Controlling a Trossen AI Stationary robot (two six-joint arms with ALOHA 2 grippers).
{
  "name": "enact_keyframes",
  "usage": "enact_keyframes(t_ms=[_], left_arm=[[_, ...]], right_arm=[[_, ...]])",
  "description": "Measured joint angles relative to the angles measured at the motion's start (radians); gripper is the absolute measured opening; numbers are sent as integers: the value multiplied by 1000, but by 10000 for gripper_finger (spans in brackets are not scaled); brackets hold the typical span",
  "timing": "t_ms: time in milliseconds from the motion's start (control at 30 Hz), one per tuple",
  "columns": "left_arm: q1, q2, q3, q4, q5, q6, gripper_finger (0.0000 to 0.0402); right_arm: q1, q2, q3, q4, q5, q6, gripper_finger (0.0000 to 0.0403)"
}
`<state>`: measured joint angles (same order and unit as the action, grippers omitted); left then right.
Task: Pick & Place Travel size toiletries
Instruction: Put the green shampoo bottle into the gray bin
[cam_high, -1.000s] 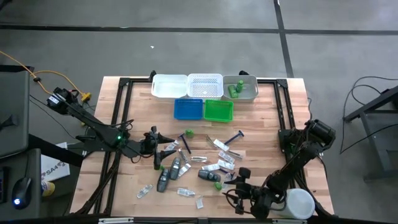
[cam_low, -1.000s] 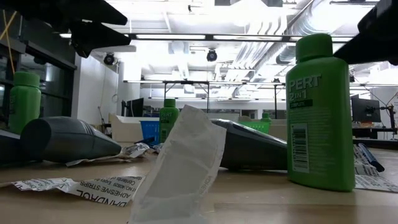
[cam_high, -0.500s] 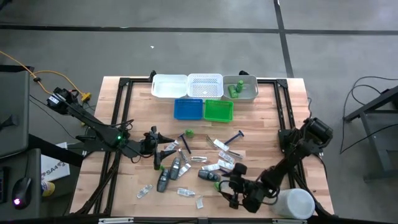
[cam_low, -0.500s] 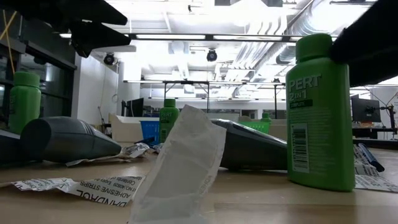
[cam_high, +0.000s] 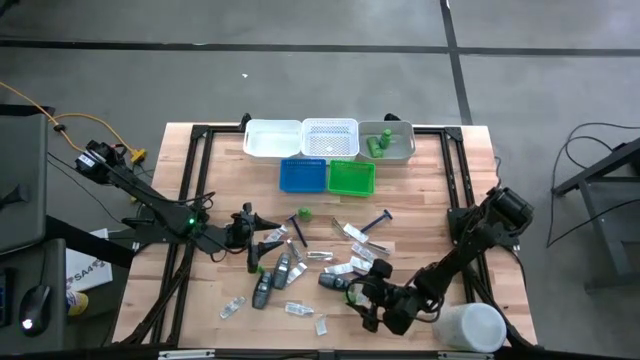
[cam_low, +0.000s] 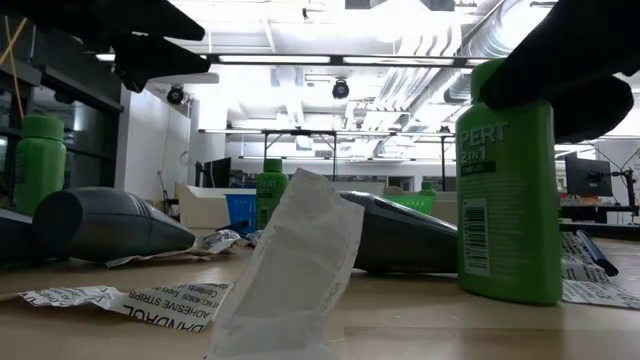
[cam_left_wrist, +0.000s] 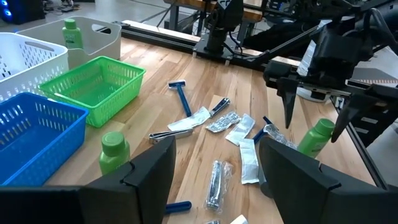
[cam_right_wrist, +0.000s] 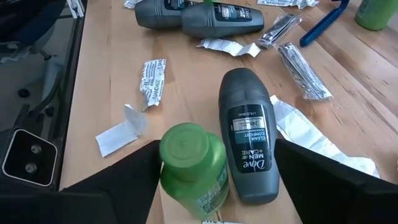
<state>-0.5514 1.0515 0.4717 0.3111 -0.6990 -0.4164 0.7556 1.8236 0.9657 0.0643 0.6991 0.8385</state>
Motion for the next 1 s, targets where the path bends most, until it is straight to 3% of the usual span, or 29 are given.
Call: enact_keyframes(t_ms=[600,1000], left_arm=[[0,0,0,0,0,0,230],[0,0,0,0,9,-1,230]], right_arm=[[-24,0,0,-2,0,3,113],[-26,-45,0,-35,-43,-3,104]])
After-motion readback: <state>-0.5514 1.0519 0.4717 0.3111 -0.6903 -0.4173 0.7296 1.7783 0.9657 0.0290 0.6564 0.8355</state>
